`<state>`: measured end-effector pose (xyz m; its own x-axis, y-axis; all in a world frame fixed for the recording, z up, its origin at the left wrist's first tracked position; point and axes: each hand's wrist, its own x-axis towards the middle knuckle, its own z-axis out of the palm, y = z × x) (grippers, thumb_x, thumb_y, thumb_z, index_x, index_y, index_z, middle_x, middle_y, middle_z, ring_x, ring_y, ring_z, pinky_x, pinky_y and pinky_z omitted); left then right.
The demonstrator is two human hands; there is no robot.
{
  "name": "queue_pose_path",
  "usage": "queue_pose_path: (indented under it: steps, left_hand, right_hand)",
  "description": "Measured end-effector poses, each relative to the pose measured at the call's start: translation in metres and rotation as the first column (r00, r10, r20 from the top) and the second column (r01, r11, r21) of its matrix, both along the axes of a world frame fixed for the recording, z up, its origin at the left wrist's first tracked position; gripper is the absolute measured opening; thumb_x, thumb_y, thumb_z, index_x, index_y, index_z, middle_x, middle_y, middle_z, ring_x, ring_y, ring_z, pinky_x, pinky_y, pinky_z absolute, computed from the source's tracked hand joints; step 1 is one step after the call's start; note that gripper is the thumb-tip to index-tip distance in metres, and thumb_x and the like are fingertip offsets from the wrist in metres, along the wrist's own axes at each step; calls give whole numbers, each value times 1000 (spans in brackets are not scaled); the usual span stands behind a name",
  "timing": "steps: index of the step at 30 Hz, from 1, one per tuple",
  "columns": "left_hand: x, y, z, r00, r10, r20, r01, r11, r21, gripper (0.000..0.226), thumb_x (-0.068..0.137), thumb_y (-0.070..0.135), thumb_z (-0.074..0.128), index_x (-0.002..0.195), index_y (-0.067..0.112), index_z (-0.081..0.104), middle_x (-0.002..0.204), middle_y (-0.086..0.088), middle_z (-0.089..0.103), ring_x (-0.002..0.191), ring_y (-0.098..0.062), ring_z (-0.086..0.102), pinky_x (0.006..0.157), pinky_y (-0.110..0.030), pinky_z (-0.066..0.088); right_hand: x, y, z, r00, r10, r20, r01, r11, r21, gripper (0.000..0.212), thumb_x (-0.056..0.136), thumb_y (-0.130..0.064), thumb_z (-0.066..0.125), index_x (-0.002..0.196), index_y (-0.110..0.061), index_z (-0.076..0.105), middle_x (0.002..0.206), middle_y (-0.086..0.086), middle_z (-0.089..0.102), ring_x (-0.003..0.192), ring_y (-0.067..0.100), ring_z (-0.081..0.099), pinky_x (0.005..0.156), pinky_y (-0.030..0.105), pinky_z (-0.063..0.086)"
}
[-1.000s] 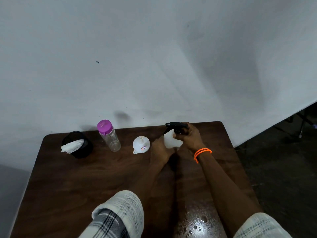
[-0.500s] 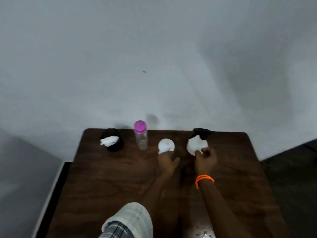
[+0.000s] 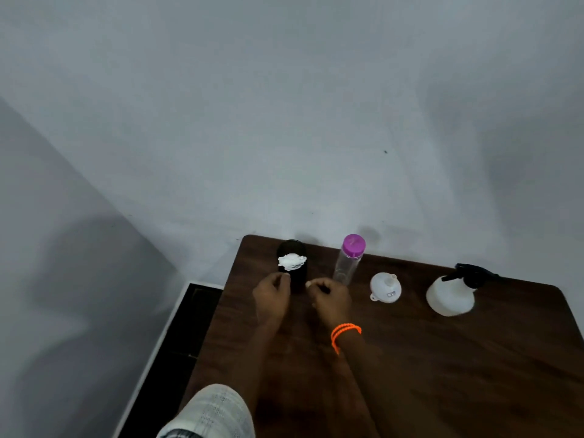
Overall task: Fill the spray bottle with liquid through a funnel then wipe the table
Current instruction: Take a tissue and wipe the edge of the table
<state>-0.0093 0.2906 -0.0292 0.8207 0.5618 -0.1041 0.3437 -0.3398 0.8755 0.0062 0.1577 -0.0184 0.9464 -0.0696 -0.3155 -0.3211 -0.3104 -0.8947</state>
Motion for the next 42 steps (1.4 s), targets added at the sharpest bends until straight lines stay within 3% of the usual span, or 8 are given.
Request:
queue_pose_path:
  steps: [2,8,17,24,32,36,40,42]
  left_hand:
    - [3,16,1,1000,0,15,0,1000,4,14,93,19,67,88,12,78,78,3,74,76,-11,67,68,-19,44]
    - [11,28,4,999,-40,1,40,993,-113,17,86,41,73,86,26,81,75,17,75,75,8,68,67,-11,52]
    - [23,36,1,993,-114,0,114,989,-94,16,83,39,78,87,24,83,75,15,75,73,7,68,64,-10,49]
    - [29,39,3,993,-121,-6,120,990,-78,18,86,38,76,85,21,82,72,13,75,70,7,67,60,-7,46]
    - [29,37,-1,992,-116,-56,113,992,-59,23,85,43,74,80,22,81,71,13,74,68,6,66,68,-20,52]
    - [25,35,2,995,-77,-58,71,993,-95,39,88,46,71,61,18,70,55,9,64,54,3,57,53,-19,43]
    - [23,35,2,997,-35,-63,26,990,-136,49,90,50,66,58,13,64,50,3,57,50,-2,51,50,-25,39]
    - [23,35,2,998,-37,-59,28,990,-137,49,89,52,66,58,14,65,50,4,58,51,-2,53,50,-25,40]
  right_hand:
    - [8,17,-2,994,-76,-79,81,994,73,11,81,-29,78,75,-21,78,73,-2,77,73,17,72,76,44,63]
    - [23,45,1,934,-211,-287,281,932,230,13,89,-18,77,77,-15,73,78,13,73,70,20,67,67,35,58]
    - [31,59,0,894,-253,-370,365,890,272,10,88,-7,73,79,-11,71,83,14,73,75,22,69,66,33,57]
    - [21,56,4,897,-289,-334,395,864,313,13,86,1,63,84,-7,73,81,13,72,75,22,68,67,33,58]
    - [11,43,5,901,-289,-324,382,881,277,7,86,-3,73,81,-8,75,75,11,70,70,20,65,62,30,53]
    - [10,35,0,887,-306,-346,389,898,204,14,86,-3,70,75,-11,73,69,12,68,62,22,61,58,31,51]
    - [9,35,-2,934,-330,-140,338,940,41,8,77,-31,78,74,-27,72,69,-1,73,70,22,72,73,40,62]
    - [9,38,5,957,-289,-25,290,957,17,14,78,-38,81,78,-27,72,72,-4,73,72,15,70,72,30,57]
